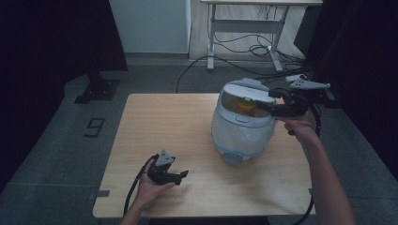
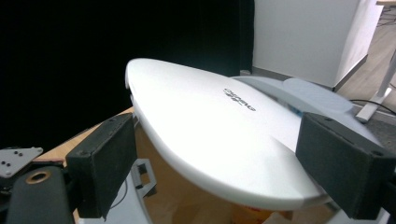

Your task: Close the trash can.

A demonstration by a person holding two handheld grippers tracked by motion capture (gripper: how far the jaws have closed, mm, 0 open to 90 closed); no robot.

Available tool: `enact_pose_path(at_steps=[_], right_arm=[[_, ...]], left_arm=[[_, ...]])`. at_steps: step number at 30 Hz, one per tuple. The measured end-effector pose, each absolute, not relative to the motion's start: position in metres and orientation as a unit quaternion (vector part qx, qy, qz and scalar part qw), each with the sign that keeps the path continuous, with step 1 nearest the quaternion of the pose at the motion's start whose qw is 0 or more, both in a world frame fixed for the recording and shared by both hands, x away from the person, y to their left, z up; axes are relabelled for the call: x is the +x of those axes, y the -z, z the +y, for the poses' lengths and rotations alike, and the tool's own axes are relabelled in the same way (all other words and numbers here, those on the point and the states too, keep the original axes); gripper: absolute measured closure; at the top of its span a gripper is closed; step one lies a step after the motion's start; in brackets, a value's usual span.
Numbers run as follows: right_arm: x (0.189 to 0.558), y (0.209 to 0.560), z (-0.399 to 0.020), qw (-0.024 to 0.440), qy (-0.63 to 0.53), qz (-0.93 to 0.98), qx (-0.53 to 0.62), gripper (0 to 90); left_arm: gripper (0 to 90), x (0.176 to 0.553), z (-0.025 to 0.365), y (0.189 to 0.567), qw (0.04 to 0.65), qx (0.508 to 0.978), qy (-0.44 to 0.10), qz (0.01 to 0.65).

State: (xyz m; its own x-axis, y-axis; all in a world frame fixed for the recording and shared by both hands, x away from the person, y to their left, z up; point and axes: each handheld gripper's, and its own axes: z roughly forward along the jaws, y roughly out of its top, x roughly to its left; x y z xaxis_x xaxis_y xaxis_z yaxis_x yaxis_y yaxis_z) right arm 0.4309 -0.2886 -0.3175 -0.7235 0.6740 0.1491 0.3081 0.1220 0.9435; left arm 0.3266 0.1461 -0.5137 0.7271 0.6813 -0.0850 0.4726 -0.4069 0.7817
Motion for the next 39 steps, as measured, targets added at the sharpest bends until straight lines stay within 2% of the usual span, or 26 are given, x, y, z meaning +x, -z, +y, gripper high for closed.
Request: enact_pose_path(at_steps=[5, 12, 24, 29, 36, 39], right_arm=[[0.431, 0.327, -0.288, 0.142, -0.575, 0.731, 0.339, 12.9], [0.436, 0.332, -0.285, 0.141, -0.575, 0.723, 0.356, 14.1], [0.444, 0.335, -0.268, 0.19, -0.535, 0.733, 0.375, 15.0], [0.44, 0.335, -0.259, 0.229, -0.509, 0.741, 0.374, 16.0], [0.437, 0.336, -0.257, 0.236, -0.505, 0.738, 0.381, 16.5], [0.435, 0.336, -0.254, 0.247, -0.491, 0.743, 0.382, 19.3]], left_arm=[[20.2, 0.327, 0.145, 0.514, 0.417, 0.831, -0.124, 0.348], [20.2, 0.327, 0.145, 0.515, 0.415, 0.831, -0.124, 0.348], [20.2, 0.327, 0.146, 0.516, 0.412, 0.832, -0.124, 0.35], [20.2, 0.327, 0.146, 0.516, 0.411, 0.833, -0.124, 0.35], [20.3, 0.327, 0.146, 0.517, 0.41, 0.833, -0.124, 0.35], [20.3, 0.327, 0.146, 0.517, 0.409, 0.833, -0.125, 0.351]])
